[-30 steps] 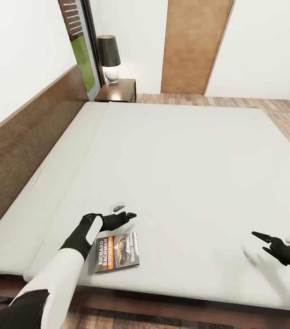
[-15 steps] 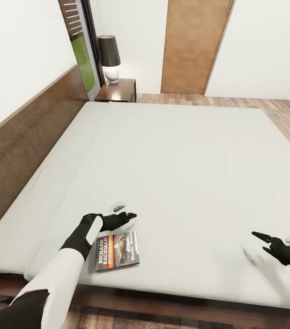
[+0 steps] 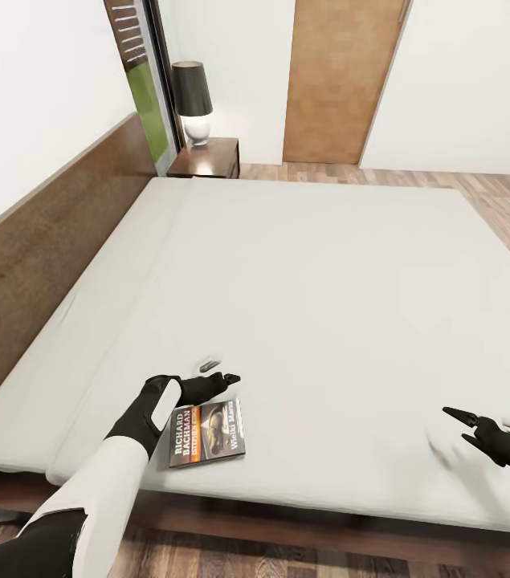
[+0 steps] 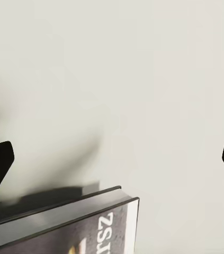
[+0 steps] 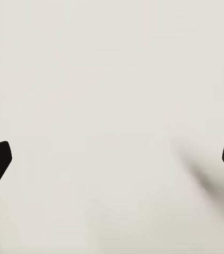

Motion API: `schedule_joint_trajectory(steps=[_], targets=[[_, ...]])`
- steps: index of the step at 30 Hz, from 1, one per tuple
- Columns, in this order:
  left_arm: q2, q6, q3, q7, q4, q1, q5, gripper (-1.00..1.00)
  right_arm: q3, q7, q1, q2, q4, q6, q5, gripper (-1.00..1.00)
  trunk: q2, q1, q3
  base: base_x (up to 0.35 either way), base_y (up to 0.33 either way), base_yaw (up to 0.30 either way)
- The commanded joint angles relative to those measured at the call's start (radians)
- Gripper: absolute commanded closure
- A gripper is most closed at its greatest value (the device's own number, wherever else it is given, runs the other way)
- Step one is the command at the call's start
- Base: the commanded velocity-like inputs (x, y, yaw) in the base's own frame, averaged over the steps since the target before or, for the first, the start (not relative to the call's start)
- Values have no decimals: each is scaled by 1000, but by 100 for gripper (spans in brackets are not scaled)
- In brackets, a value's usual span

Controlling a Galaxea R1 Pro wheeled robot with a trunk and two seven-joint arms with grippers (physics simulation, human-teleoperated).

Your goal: In the bedroom, move the book from the bed onto either nightstand, and place the two sandals side by side next to the bed.

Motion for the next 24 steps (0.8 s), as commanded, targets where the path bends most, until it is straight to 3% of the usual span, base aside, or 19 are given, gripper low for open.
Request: schedule_joint_trajectory(steps=[1, 6, 14, 24], targets=[[-1, 8, 7, -2, 0, 0, -4, -100, -2, 0, -1, 0, 0, 7, -4, -100, 0, 0, -1, 0, 0, 0], [-1, 8, 7, -2, 0, 0, -4, -100, -2, 0, -1, 0, 0, 7, -4, -100, 0, 0, -1, -21, 0, 0], [-1, 8, 7, -2, 0, 0, -4, -100, -2, 0, -1, 0, 0, 7, -4, -100, 0, 0, -1, -217, 0, 0], [-1, 8, 7, -2, 0, 0, -4, -100, -2, 0, -1, 0, 1, 7, -4, -100, 0, 0, -1, -15, 0, 0]])
